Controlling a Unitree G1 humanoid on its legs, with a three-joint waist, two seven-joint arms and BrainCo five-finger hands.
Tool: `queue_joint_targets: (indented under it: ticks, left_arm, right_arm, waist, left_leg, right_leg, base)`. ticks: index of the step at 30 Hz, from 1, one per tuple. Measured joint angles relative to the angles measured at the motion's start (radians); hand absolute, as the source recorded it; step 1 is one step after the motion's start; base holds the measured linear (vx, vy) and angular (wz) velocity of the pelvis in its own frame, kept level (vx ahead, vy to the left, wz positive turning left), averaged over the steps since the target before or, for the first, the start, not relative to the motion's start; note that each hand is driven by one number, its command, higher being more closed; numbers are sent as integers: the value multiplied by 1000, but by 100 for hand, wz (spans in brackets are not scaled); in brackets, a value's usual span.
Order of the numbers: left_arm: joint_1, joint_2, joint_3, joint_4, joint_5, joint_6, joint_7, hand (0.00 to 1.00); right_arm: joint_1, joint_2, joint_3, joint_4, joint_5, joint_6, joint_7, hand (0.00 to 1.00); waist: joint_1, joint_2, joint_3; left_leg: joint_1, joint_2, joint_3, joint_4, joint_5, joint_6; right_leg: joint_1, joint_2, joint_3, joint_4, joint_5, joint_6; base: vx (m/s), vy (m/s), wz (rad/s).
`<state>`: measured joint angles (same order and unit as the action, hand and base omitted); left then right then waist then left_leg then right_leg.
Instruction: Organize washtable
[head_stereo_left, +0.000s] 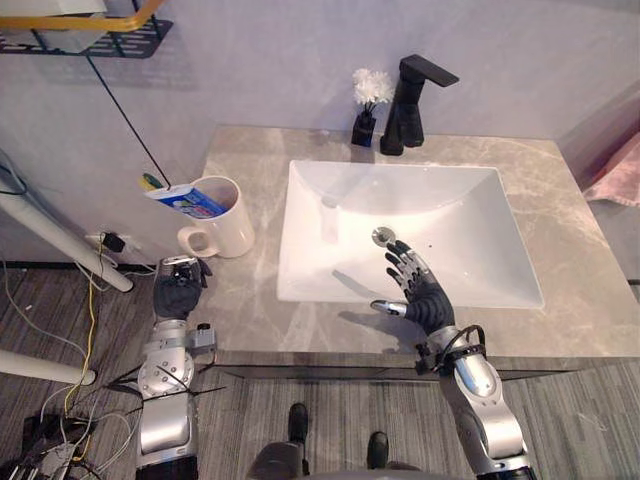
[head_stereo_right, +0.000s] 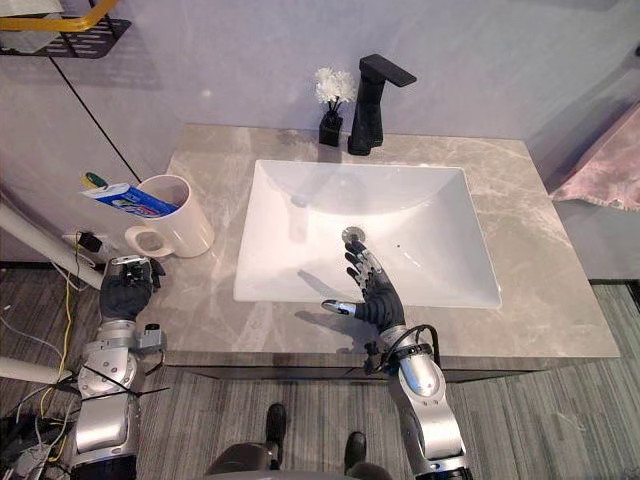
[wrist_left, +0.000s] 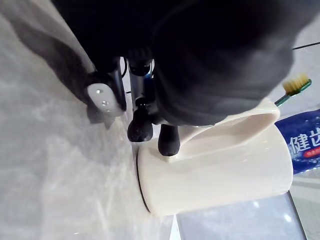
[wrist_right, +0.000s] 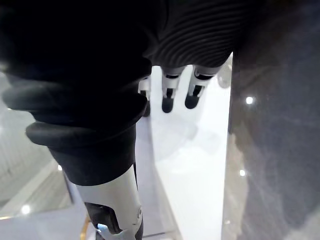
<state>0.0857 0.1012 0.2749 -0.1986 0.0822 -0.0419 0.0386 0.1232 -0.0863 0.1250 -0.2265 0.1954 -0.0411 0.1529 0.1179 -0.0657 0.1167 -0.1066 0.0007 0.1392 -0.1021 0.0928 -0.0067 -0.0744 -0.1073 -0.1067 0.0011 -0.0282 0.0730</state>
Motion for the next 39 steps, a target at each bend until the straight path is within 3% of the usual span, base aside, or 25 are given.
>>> queue_joint_targets:
  ticks: [28,39]
  left_arm:
    - [-150,48,1,34,-32,8,31,100]
    - [-223,72,0,99,-32,9,46,100]
  right_arm:
    - [-28,1,-5,-46,0,-27,-2,0]
    - [-27,1,-11,-49,-1,-27,-2,0]
  waist:
    - [-1,7,56]
    - [-21,11,58]
  left_leg:
    - [-42,0,28,0,-6,6]
    - [-43,8,35,0,-9,10]
  right_leg:
    - [-55,1,26,-3,20,-1]
    - [-55,4,24,-5,54,-6]
  base:
    - [4,3,-3]
    - [3,8,-3]
